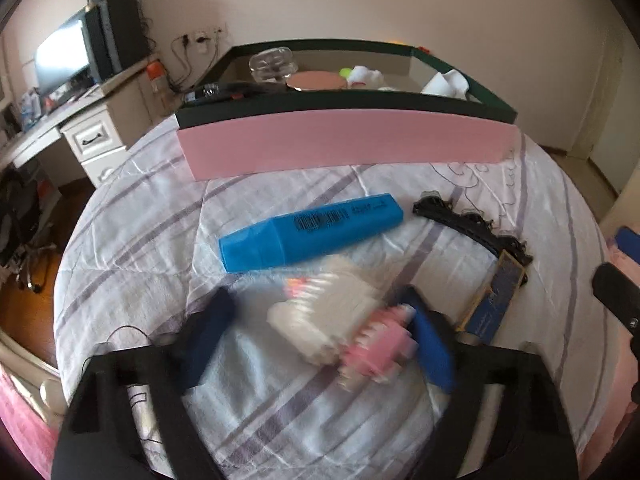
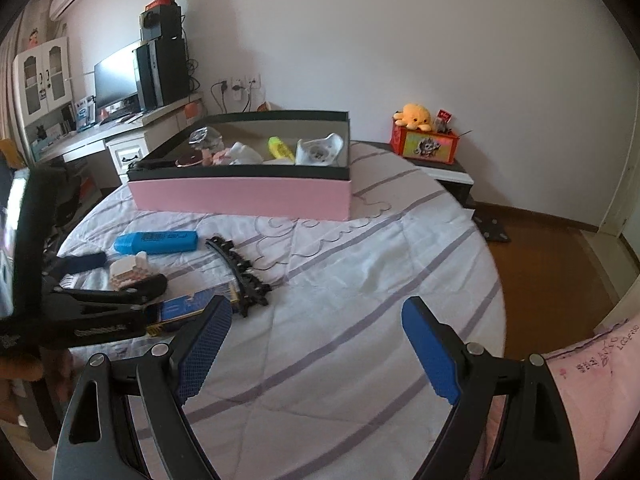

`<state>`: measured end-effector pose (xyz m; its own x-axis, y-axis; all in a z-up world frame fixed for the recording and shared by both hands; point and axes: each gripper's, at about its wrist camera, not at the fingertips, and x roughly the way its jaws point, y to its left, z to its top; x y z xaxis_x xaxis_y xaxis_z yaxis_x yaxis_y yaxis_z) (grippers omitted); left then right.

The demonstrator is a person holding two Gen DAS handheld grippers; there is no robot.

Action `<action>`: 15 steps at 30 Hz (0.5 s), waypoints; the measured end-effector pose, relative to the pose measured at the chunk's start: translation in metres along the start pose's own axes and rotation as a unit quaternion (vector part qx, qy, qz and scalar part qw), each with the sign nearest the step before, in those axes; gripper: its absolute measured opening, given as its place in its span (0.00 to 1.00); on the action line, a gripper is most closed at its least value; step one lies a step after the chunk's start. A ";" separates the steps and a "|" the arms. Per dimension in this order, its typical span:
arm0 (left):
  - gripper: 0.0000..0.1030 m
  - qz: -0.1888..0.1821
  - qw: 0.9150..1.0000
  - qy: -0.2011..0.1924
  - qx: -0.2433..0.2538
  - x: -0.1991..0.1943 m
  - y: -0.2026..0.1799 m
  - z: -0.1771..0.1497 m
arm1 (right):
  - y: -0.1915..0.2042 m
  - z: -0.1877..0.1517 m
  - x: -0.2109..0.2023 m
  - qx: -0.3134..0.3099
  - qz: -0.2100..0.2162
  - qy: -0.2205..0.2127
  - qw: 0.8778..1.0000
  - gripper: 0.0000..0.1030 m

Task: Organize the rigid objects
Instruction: 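Grasp the white-and-pink block toy with the left tool while the right tool grasps the blue box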

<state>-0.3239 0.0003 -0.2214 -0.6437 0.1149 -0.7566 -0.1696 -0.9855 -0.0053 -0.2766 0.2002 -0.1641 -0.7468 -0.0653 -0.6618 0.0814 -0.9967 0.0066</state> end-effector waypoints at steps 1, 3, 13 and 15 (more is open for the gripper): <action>0.58 -0.006 1.000 -0.003 0.006 -0.003 0.001 -0.001 | 0.003 0.000 0.001 -0.001 0.002 0.002 1.000 0.86; 0.58 -0.001 1.000 -0.002 0.028 -0.008 0.002 -0.006 | 0.012 -0.002 0.003 -0.002 0.008 0.008 1.000 0.86; 0.59 -0.002 0.999 -0.008 0.038 -0.041 0.044 -0.039 | 0.067 -0.004 0.025 0.037 0.022 0.046 0.998 0.86; 0.59 -0.005 0.999 -0.009 0.037 -0.043 0.048 -0.042 | 0.078 -0.001 0.034 0.042 0.009 0.054 0.998 0.86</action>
<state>-0.2732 -0.0572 -0.2169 -0.6555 0.1280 -0.7443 -0.2301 -0.9725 0.0354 -0.2949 0.1202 -0.1868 -0.6698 -0.0822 -0.7380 0.0350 -0.9962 0.0792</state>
